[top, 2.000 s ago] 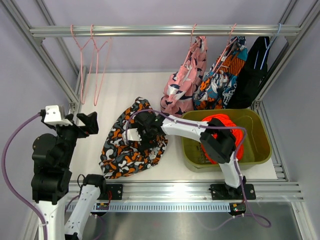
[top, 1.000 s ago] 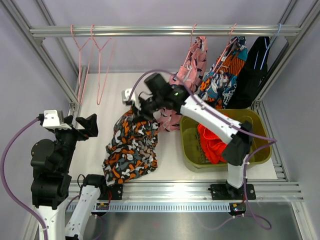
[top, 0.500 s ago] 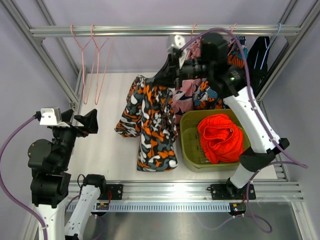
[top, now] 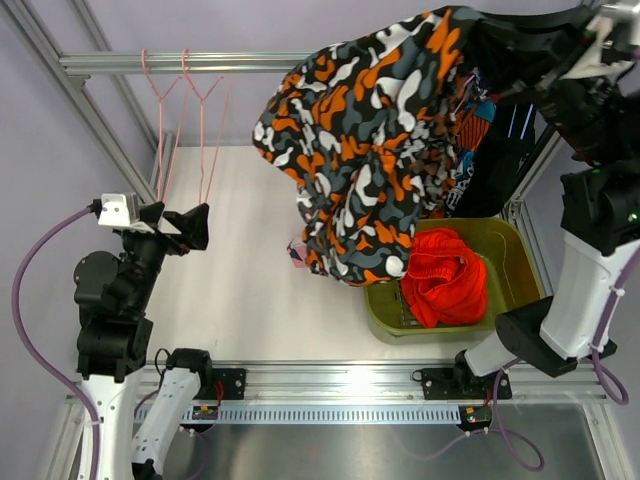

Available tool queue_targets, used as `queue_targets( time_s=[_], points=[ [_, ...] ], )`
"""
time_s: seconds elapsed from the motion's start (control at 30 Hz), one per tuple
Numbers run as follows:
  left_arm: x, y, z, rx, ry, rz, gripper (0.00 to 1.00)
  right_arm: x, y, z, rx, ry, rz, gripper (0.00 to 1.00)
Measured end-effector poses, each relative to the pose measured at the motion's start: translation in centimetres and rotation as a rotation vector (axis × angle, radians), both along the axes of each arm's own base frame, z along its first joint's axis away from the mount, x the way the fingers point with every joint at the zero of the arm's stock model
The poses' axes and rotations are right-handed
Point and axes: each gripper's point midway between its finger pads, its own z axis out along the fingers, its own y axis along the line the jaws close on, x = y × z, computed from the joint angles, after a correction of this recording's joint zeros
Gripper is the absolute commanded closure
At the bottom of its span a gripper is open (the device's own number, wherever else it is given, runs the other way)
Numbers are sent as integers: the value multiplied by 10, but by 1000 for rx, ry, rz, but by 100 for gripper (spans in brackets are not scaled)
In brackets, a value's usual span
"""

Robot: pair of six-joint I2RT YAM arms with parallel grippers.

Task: Remove the shorts from the hanger

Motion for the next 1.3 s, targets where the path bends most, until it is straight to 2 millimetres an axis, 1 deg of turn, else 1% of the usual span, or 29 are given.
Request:
queue_targets(
  time_s=[0.07, 0.13, 0.2, 0.33, 0.43, 0.5, 0.6, 0.73, 0.83, 0.93, 0.97, 1.03, 1.07, 1.1, 1.13, 1.17, 1.3],
  points=[
    [5, -2, -1, -3, 1, -10, 1, -6, -20, 9, 33, -24, -77, 100],
    [8, -4, -1, -5, -2, -16, 1, -8, -37, 10, 51, -23, -152, 100],
    [12, -5, -1, -4, -2, -22, 1, -7, -56, 8, 65, -16, -239, 100],
    [19, -9, -3, -5, -3, -41, 1, -4, -86, 1, 82, -5, -391, 100],
    [23, -12, -5, -5, 1, -56, 1, -2, -109, -20, 68, 24, -521, 100],
    [24, -14, -5, -7, -3, -64, 1, 0, -121, -43, 46, 56, -592, 100],
    [25, -16, -7, -9, -1, -77, 1, -4, -136, -71, 21, 87, -681, 100],
    [24, -19, -7, -6, -1, -95, 1, -14, -149, -98, 1, 114, -750, 100],
    [24, -20, -7, -4, 0, -104, 1, -23, -151, -123, -29, 143, -759, 100],
    [23, -21, -7, 0, -1, -110, 1, -29, -146, -164, -102, 208, -735, 100],
    [23, -22, -7, 3, -2, -112, 1, -30, -143, -182, -140, 235, -719, 100],
    [22, -22, -8, 6, -1, -113, 1, -28, -135, -225, -239, 312, -677, 100],
    [22, -22, -8, 6, -2, -113, 1, -27, -132, -243, -281, 343, -661, 100],
    [21, -22, -9, 7, 0, -114, 1, -24, -129, -269, -343, 394, -638, 100],
    [21, -22, -10, 7, 0, -114, 1, -22, -127, -288, -385, 436, -620, 100],
    [20, -22, -11, 7, 2, -115, 1, -18, -124, -312, -437, 479, -594, 100],
    [17, -22, -12, 7, 1, -116, 1, -10, -114, -413, -643, 698, -465, 100]
  ],
)
